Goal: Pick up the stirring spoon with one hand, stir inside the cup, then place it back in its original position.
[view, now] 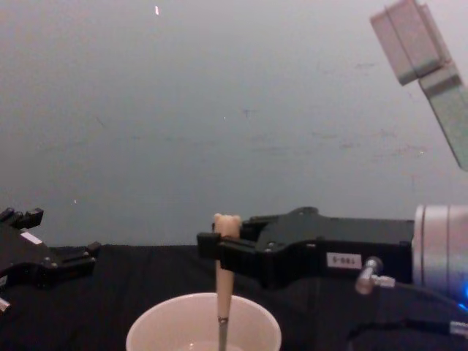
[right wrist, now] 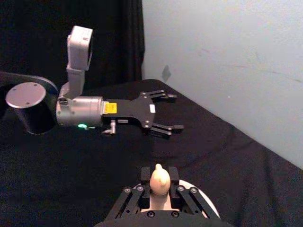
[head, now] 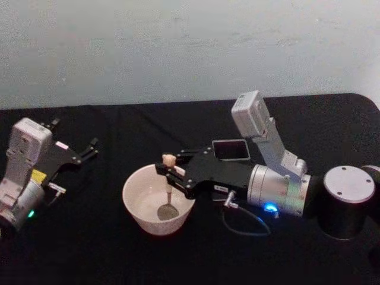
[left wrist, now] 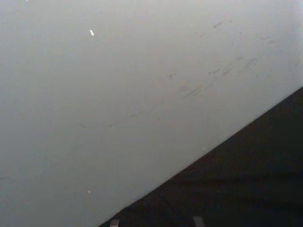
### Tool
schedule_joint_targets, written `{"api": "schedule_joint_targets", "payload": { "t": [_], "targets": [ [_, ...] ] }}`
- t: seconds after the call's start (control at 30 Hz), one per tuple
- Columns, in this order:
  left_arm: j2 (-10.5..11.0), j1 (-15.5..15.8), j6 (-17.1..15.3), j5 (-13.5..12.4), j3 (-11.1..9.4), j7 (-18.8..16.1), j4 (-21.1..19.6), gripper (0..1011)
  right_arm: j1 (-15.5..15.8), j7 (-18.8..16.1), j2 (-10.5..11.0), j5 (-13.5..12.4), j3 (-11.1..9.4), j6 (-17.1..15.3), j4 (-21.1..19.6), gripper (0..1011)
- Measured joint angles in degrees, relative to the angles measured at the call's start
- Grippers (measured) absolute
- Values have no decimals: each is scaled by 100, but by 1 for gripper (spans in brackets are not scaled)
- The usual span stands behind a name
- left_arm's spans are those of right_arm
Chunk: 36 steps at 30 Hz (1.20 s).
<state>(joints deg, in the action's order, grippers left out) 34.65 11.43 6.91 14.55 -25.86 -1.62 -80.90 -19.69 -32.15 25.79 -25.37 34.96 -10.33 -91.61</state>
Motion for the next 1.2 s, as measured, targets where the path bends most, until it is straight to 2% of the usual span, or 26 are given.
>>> {"api": "schedule_joint_targets", "payload": {
  "t": [0.23, 0.57, 0.83, 1.0, 1.2],
  "targets": [
    [0, 0, 0, 0, 0, 0, 0, 1001, -52, 23, -108, 16, 120, 0, 48, 223],
    [0, 0, 0, 0, 0, 0, 0, 1001, -238, 188, -402, 151, 232, 31, 401, 223],
    [0, 0, 0, 0, 0, 0, 0, 1002, -449, 351, -665, 237, 149, 65, 842, 223],
    [0, 0, 0, 0, 0, 0, 0, 1001, -511, 398, -722, 271, 77, 73, 991, 223],
    [0, 0, 0, 0, 0, 0, 0, 1001, -521, 411, -695, 301, -16, 76, 1026, 223]
  ]
}}
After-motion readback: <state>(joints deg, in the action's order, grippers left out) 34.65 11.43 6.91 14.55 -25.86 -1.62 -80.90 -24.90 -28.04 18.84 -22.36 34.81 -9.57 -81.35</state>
